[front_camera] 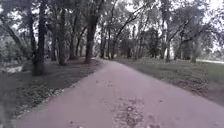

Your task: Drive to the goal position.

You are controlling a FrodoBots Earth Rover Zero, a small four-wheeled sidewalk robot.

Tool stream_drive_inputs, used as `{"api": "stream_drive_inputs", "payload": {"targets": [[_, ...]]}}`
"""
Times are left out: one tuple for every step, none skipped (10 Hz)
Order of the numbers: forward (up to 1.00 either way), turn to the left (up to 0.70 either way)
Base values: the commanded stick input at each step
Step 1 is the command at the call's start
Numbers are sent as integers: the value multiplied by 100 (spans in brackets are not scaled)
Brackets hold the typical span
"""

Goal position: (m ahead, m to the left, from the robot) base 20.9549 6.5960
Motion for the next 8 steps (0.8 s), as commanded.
{"api": "stream_drive_inputs", "payload": {"targets": [[68, 0], [68, 0], [68, 0], [68, 0], [69, 0], [68, 0], [68, 0], [68, 0]]}}
